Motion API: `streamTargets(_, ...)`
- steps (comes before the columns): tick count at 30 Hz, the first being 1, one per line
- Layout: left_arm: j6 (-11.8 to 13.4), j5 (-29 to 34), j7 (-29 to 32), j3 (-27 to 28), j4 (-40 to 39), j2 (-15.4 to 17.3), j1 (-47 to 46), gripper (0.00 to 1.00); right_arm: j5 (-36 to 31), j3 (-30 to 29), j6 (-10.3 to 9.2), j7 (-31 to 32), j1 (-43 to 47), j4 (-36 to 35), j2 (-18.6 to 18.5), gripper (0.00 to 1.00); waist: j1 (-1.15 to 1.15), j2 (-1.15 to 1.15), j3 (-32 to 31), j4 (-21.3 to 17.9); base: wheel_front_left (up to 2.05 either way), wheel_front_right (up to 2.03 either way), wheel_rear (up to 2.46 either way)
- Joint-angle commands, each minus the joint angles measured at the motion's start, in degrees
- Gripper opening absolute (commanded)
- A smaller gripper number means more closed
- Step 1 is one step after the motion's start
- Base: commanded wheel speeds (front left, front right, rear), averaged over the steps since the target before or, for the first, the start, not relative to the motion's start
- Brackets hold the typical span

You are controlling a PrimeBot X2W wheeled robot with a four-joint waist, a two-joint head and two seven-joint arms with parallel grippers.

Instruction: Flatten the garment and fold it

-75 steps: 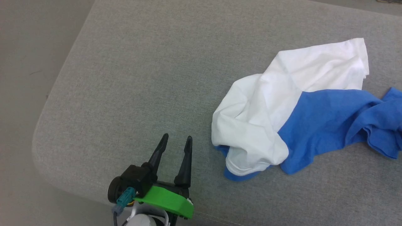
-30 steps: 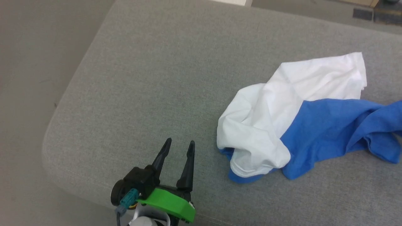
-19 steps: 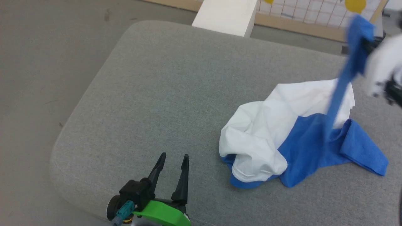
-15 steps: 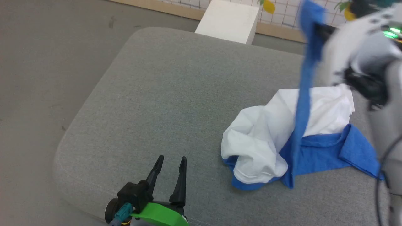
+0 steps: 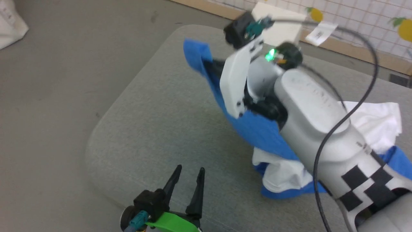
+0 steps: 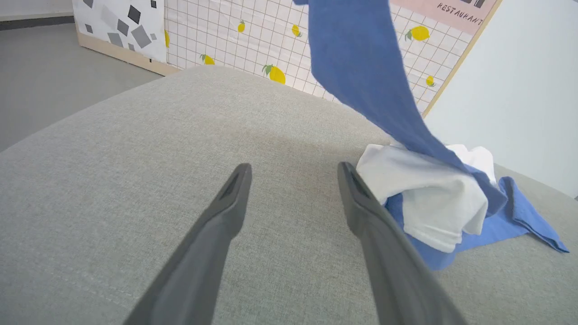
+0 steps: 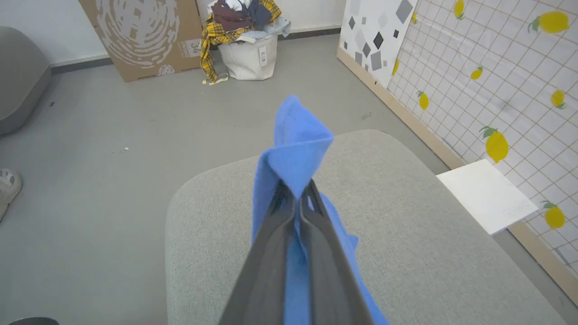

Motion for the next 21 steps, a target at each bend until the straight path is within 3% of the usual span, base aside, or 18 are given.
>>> streamTargets(1,0.07,-0.84,-0.22,-0.64,0.13,-0.1,-0.97,1.0,1.04,1.11,-0.09,-0.66,1.95,1.98,-0.16,0.0,0.0,0.0,1.66,3.63,0.0,0.0,0.0)
streamTargets(2,0.24,-1.17,-0.22,-1.13,0.17,-0.1,-1.2,1.0,1.47,1.98,-0.09,-1.12,2.66,3.75,-0.15,0.0,0.0,0.0,2.02,4.39,0.0,0.0,0.0)
streamTargets(3,0.4,-1.39,-0.22,-1.43,0.19,-0.1,-1.37,1.0,1.57,2.64,-0.09,-1.44,3.15,5.15,-0.15,0.06,0.0,0.0,2.3,4.89,0.0,0.0,0.0)
streamTargets(6,0.78,-1.96,-0.22,-2.18,0.18,-0.11,-1.87,1.0,1.58,4.13,-0.09,-2.16,3.99,9.27,-0.15,0.62,0.0,0.0,2.97,6.16,0.0,0.0,0.0)
streamTargets(7,0.9,-2.07,-0.22,-2.36,0.16,-0.11,-1.97,1.0,1.49,4.61,-0.09,-2.34,4.06,10.46,-0.15,1.0,0.0,0.0,3.13,6.38,0.0,0.0,0.0)
streamTargets(13,1.44,-1.95,-0.22,-2.02,0.57,-0.11,-1.74,1.0,3.4,6.52,-0.09,-4.31,2.43,12.29,-0.14,1.0,0.0,0.0,2.45,5.07,0.0,0.0,0.0)
streamTargets(21,0.89,-0.19,-0.22,-0.36,0.95,-0.02,-0.96,1.0,7.58,8.96,-0.09,-6.28,-1.32,10.41,-0.14,1.0,0.0,0.0,-0.58,-1.38,0.0,0.0,0.0)
